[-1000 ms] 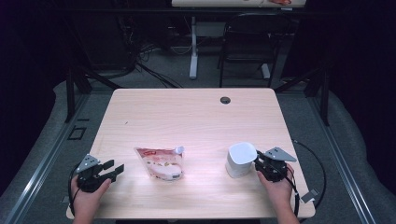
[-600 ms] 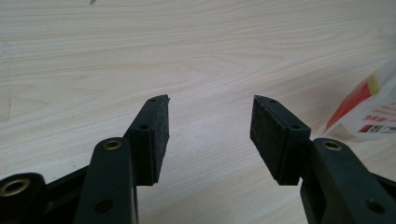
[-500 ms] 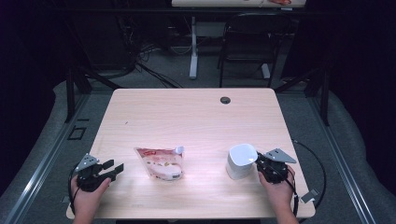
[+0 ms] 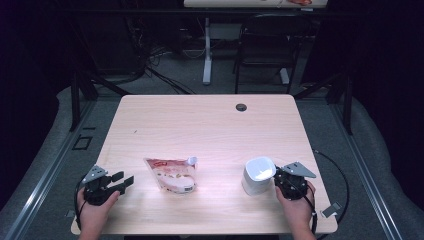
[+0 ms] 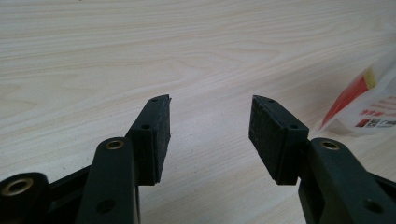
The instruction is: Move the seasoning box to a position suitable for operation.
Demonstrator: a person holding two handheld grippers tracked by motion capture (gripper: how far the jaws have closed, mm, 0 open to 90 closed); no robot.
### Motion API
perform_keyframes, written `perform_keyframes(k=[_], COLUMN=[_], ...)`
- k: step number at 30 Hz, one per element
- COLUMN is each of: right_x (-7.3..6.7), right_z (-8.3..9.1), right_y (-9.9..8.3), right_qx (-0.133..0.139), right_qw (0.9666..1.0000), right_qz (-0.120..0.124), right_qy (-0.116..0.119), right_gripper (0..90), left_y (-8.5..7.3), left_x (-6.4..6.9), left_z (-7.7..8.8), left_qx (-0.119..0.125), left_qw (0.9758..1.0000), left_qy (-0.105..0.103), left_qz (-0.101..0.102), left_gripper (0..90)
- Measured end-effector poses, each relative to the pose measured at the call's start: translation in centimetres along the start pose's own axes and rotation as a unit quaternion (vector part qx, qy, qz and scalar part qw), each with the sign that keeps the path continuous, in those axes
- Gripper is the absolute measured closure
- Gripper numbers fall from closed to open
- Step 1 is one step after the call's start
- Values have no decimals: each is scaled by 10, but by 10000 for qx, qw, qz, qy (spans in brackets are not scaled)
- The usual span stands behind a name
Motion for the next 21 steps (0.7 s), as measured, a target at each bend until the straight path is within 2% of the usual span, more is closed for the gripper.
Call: perform_keyframes(k=[5,9,13,14,21], right_x=[-7,-18,-23,-27,-35], right_z=[2,5,6,8,13], right_y=[0,0,0,1,3], right_qx=[-15,-1,-22,8,106], right_qw=[10000,9998,9997,9995,9989], right_qz=[22,112,186,174,253], right_qy=[31,151,185,281,369], right_gripper=[814,812,808,781,744], left_y=[0,0,0,0,0], left_x=[2,3,4,4,4], left_z=[-1,-2,-2,-2,-1], left_qx=[-47,-44,-35,-36,-36], left_qw=[10000,10000,9999,9999,9999], left_qy=[-22,-51,-70,-72,-62], left_qz=[-60,-72,-78,-83,-108], left_gripper=[487,487,488,488,488])
Point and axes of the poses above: each handheld gripper's, and its own axes: z roughly backward along the jaws, y roughly out of its top, x roughly to its right, the point moved 6 cm from there along -z, roughly forward along the jaws, and after that the axes turned 6 degrees about z, right-handed, at the moved point
